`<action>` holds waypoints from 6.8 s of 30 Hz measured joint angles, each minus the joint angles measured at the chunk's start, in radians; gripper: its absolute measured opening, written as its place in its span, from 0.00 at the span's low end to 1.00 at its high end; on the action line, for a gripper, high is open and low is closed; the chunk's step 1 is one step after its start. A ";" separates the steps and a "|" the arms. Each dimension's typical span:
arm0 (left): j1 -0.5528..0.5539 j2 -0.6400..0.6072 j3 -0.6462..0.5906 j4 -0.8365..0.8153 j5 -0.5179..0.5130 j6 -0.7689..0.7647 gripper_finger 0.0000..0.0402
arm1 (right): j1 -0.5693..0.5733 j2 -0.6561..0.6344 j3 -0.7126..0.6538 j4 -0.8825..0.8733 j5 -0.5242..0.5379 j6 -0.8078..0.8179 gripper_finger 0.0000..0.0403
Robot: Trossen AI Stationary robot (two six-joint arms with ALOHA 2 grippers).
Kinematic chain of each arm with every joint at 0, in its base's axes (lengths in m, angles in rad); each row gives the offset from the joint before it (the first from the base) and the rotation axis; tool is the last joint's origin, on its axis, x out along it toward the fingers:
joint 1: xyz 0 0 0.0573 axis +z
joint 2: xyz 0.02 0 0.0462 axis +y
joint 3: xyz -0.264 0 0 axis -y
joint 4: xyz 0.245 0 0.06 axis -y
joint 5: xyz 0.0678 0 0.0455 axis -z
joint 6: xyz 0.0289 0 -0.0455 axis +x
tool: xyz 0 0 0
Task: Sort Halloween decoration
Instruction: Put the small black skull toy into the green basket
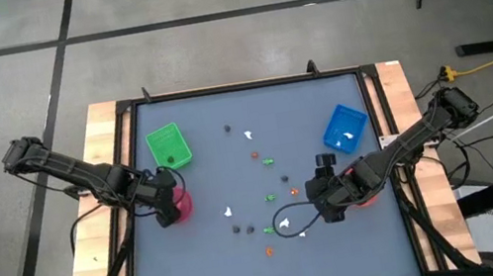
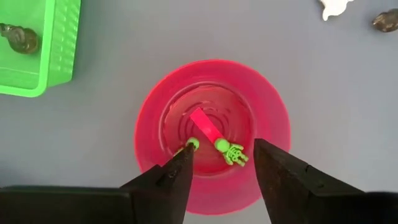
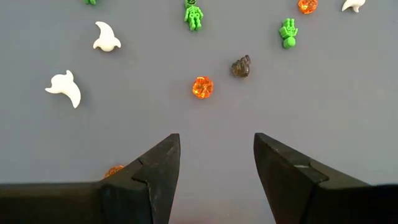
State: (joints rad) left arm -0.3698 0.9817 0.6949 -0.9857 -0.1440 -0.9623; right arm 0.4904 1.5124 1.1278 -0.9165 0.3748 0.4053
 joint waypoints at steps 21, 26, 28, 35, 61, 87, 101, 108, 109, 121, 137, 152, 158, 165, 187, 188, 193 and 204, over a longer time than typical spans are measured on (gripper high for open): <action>0.000 0.046 0.000 0.452 -0.167 0.217 0.41 | 0.000 0.000 0.000 0.003 0.000 0.000 0.51; 0.000 0.101 0.000 0.553 -0.171 0.301 0.41 | 0.000 0.000 0.000 0.009 0.000 0.000 0.51; 0.000 0.129 0.000 0.599 -0.171 0.343 0.41 | 0.000 0.000 0.000 0.010 0.000 0.000 0.51; -0.001 0.248 0.000 0.776 -0.146 0.496 0.41 | 0.000 0.000 0.000 0.011 0.000 0.000 0.51; -0.129 0.644 0.000 1.110 -0.105 0.686 0.41 | 0.000 0.000 0.000 0.010 0.000 0.000 0.51; -0.121 0.742 0.000 1.183 -0.162 0.685 0.41 | 0.000 0.000 0.000 0.010 0.000 0.000 0.51; -0.097 0.741 0.000 1.183 -0.154 0.683 0.41 | 0.000 0.000 0.000 0.010 0.000 0.000 0.51; -0.097 0.741 0.000 1.182 -0.150 0.683 0.41 | 0.000 0.000 0.000 0.010 0.000 0.000 0.51; -0.097 0.741 0.000 1.182 -0.149 0.684 0.41 | 0.000 0.000 0.000 0.010 0.000 0.000 0.51; -0.097 0.811 0.002 1.247 -0.127 0.682 0.41 | 0.000 0.000 0.000 0.010 0.000 0.000 0.51; -0.099 0.811 0.002 1.240 -0.122 0.684 0.27 | 0.000 0.000 0.000 0.010 0.000 0.000 0.51; -0.098 0.797 0.000 1.227 -0.127 0.685 0.20 | 0.000 0.000 0.000 0.010 0.000 0.000 0.51; -0.094 0.735 -0.003 1.192 -0.138 0.687 0.19 | 0.000 0.000 0.000 0.010 0.000 0.000 0.51; -0.084 0.617 -0.002 1.136 -0.182 0.687 0.19 | 0.000 0.000 0.000 0.010 0.000 0.000 0.51; 0.138 0.044 0.000 0.450 -0.364 0.685 0.19 | 0.000 0.000 0.000 0.010 0.000 0.000 0.51; 0.154 0.033 0.000 0.409 -0.368 0.684 0.19 | 0.000 0.000 0.000 0.010 0.000 0.000 0.51; 0.242 0.019 0.000 0.256 -0.369 0.683 0.19 | 0.000 0.000 0.000 0.011 0.000 0.000 0.51; 0.419 0.027 -0.026 0.165 -0.368 0.682 0.19 | 0.000 0.000 0.000 0.022 0.008 0.000 0.51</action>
State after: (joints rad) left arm 0.0495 1.0084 0.6685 -0.8208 -0.5123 -0.2803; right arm 0.4904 1.5120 1.1275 -0.8947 0.3832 0.4056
